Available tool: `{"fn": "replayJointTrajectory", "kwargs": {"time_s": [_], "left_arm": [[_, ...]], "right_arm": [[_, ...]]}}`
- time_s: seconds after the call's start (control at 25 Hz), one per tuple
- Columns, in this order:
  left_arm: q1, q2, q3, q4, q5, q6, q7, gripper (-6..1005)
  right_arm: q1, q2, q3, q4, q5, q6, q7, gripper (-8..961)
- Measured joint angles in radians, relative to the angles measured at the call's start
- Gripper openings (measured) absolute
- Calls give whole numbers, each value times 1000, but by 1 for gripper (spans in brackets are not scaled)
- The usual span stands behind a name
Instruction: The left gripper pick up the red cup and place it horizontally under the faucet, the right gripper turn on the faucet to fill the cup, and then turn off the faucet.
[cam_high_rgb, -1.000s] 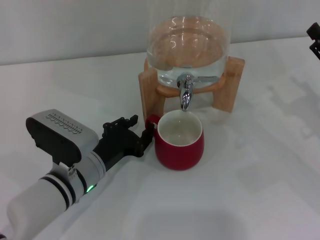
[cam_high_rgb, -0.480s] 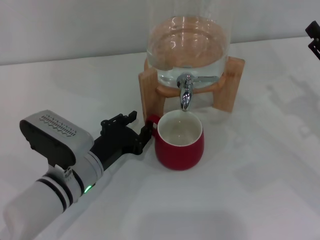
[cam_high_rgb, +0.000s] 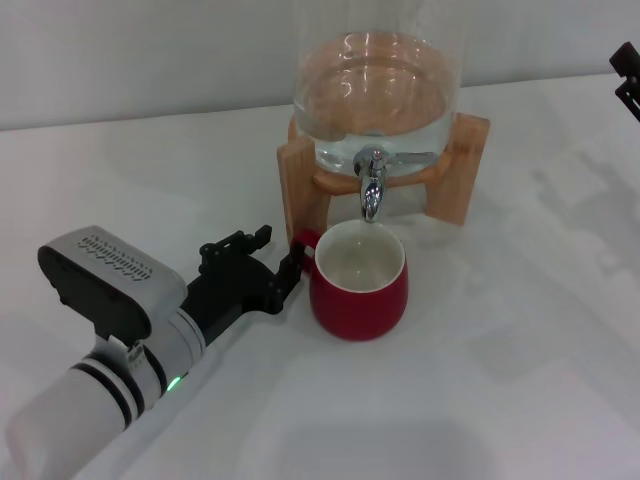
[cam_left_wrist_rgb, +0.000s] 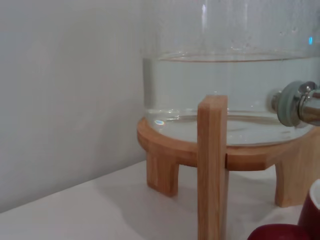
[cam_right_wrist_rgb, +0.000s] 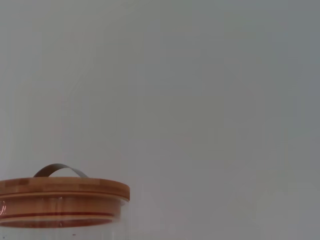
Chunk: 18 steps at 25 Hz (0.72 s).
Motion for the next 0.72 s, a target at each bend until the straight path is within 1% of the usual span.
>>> {"fn": "replayJointTrajectory", "kwargs": {"time_s": [0.24,0.72], "left_arm": [[4,-1,1,-4,0,-6,4,454],[35,-3,2,-13,0,-8,15,455]], "right_arm": [[1,0,0,0,0,0,-10,750],[1,2,-5,0,0,0,-15,750]]}}
